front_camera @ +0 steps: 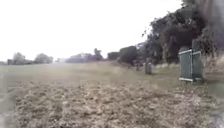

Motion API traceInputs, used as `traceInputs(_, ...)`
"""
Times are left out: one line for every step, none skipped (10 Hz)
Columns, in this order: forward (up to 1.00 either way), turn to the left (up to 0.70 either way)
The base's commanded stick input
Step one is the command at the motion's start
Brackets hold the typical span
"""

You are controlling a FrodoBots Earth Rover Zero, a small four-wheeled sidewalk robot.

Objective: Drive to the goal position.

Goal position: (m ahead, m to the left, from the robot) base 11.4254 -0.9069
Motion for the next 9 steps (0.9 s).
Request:
traceInputs(0.7, 0.0)
traceInputs(0.7, 0.0)
traceInputs(0.7, 0.0)
traceInputs(0.7, 0.0)
traceInputs(0.7, 0.0)
traceInputs(0.7, 0.0)
traceInputs(0.7, 0.0)
traceInputs(0.7, 0.0)
traceInputs(0.7, 0.0)
